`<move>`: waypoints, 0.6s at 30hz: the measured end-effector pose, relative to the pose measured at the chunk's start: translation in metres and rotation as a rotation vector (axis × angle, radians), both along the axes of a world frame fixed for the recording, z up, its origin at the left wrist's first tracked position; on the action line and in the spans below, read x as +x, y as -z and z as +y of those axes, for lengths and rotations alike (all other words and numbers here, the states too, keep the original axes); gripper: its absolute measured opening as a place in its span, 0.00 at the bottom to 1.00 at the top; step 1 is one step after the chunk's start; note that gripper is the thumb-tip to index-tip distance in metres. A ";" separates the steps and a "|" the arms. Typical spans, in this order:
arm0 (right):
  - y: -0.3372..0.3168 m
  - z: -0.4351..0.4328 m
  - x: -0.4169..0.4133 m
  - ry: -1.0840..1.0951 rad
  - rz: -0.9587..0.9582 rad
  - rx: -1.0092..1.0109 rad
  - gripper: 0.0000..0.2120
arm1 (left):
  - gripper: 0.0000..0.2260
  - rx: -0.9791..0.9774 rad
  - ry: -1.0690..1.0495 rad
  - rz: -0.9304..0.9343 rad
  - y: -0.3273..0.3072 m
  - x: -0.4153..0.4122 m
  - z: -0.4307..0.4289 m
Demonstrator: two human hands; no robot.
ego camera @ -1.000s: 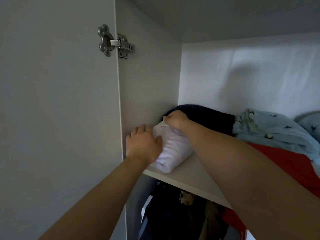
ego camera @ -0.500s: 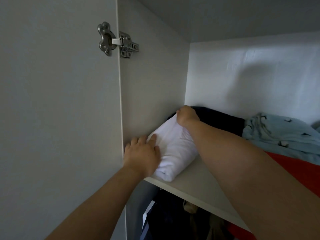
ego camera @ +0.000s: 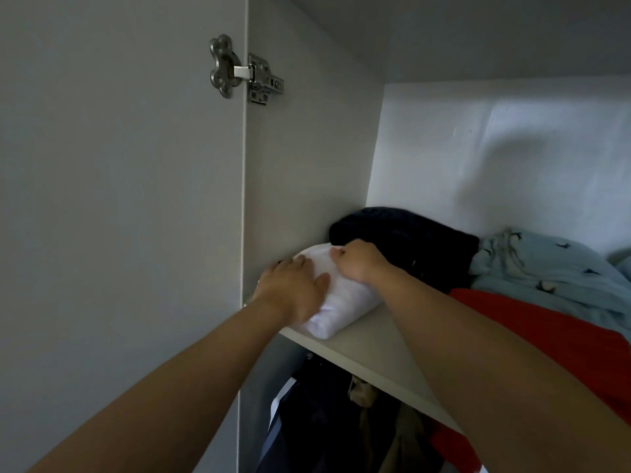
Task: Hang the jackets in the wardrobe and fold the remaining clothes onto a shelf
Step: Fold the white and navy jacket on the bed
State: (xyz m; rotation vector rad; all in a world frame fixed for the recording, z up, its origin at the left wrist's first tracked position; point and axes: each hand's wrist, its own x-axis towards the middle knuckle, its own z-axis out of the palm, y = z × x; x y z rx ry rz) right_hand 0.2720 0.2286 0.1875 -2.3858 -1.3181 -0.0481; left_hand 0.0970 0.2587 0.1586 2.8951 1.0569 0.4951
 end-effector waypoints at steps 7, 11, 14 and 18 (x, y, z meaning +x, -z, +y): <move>-0.023 -0.034 -0.006 -0.022 0.020 -0.035 0.27 | 0.27 -0.070 0.010 0.085 -0.009 -0.005 0.001; -0.044 -0.067 -0.001 -0.023 0.008 0.010 0.23 | 0.23 0.037 0.018 0.077 -0.026 0.004 -0.015; -0.055 -0.104 0.003 0.037 -0.003 0.024 0.24 | 0.21 0.059 0.169 0.026 -0.033 0.025 -0.041; -0.054 -0.167 0.005 0.099 -0.064 0.013 0.24 | 0.18 0.016 0.367 -0.025 -0.031 0.063 -0.080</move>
